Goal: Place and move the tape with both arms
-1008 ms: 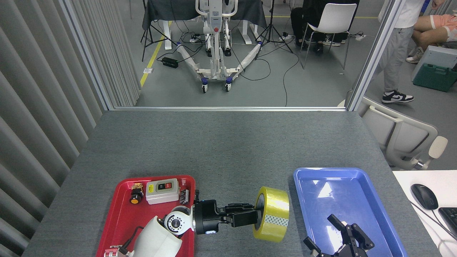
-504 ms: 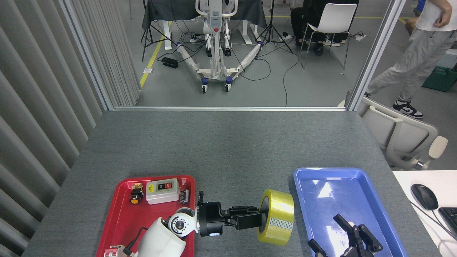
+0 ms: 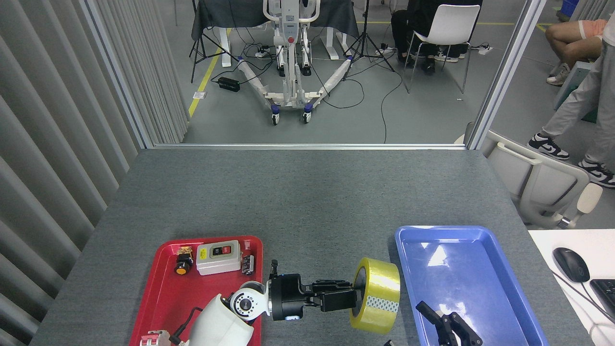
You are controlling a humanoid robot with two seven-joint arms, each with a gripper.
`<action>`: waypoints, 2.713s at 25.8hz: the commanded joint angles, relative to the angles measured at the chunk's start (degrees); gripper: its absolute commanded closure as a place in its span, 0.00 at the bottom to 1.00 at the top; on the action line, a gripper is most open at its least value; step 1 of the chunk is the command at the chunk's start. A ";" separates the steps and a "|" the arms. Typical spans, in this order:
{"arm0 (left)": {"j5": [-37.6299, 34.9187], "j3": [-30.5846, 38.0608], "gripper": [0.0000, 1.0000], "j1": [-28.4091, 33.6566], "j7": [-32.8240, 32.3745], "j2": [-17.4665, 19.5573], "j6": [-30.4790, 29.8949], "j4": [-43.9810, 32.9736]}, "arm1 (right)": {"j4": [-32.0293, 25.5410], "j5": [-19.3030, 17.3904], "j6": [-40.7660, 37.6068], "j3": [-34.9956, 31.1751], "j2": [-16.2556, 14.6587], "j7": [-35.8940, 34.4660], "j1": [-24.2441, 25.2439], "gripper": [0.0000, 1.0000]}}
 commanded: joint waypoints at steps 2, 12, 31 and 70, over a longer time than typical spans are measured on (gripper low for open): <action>0.07 0.00 1.00 0.10 0.06 0.04 0.02 -0.08 | 0.00 0.40 0.01 2.33 0.04 0.06 -0.56 0.00; 0.24 0.18 1.00 1.68 0.06 0.04 0.02 -0.43 | 0.00 1.71 0.01 4.70 0.30 -0.03 -2.06 0.46; 0.07 0.53 0.04 1.77 2.35 0.83 0.02 -0.17 | 0.88 -1.01 0.01 -4.96 -0.40 -2.40 -1.44 1.00; -57.58 19.87 0.00 30.51 57.02 21.57 43.08 -38.93 | 32.96 -13.14 34.73 10.51 -12.62 21.16 -24.91 0.00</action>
